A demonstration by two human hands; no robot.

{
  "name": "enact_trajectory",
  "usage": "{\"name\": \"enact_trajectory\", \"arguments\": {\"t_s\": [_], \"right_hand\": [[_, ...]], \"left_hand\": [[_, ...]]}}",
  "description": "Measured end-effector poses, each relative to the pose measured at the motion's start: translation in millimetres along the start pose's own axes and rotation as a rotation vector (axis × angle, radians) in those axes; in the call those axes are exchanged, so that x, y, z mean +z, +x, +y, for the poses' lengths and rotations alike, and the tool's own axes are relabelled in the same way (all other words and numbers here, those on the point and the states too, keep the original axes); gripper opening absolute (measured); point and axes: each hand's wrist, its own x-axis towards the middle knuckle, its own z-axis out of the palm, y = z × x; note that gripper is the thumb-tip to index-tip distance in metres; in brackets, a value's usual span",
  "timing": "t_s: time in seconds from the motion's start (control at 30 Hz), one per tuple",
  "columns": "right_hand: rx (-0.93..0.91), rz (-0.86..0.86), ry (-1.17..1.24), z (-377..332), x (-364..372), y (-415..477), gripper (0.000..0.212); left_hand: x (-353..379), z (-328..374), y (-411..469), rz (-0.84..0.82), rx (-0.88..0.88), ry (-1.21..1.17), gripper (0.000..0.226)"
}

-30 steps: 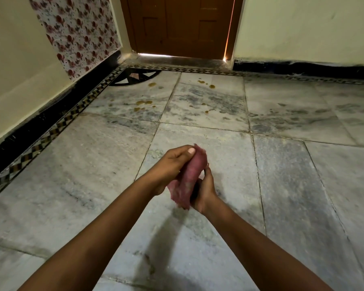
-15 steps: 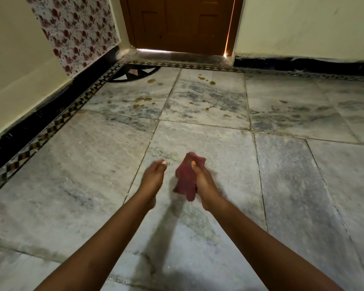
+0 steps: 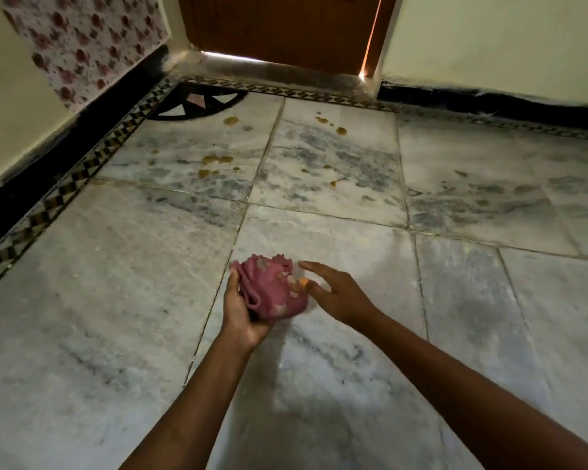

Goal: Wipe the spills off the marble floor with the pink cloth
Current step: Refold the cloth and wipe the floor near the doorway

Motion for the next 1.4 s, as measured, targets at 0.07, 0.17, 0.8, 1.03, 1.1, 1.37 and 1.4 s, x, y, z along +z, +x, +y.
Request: {"name": "enact_trajectory", "arguments": {"t_s": [0.07, 0.17, 0.8, 1.03, 1.1, 1.37, 1.4], "right_hand": [[0.055, -0.039, -0.094, -8.6, -21.8, 13.0, 0.042], [0.086, -0.066, -0.186, -23.3, -63.4, 42.4, 0.046], [-0.039, -0.029, -0.461, 222.8, -205.6, 276.3, 0.064], [0.097, 0.053, -0.491, 295.9, -223.4, 354.0, 0.077], [0.143, 0.112, -0.467, 306.6, -220.6, 355.6, 0.079], [0.091, 0.172, -0.565, 321.8, -212.0, 347.7, 0.060], [0.088, 0.165, -0.577, 321.3, -211.8, 348.7, 0.060]], "left_hand": [[8.6, 16.1, -0.2, 0.002, 0.010, -0.013, 0.062], [37.7, 43.1, 10.0, -0.005, 0.046, -0.022, 0.063], [177.8, 31.0, 287.0, 0.166, 0.303, -0.013, 0.060], [193.7, 37.4, 343.3, 0.294, 0.383, 0.075, 0.054], [197.1, 43.9, 351.0, 0.350, 0.405, 0.125, 0.056], [212.4, 66.5, 378.1, 0.656, 0.460, 0.676, 0.043], [215.0, 67.1, 379.3, 0.656, 0.482, 0.822, 0.040]]}}
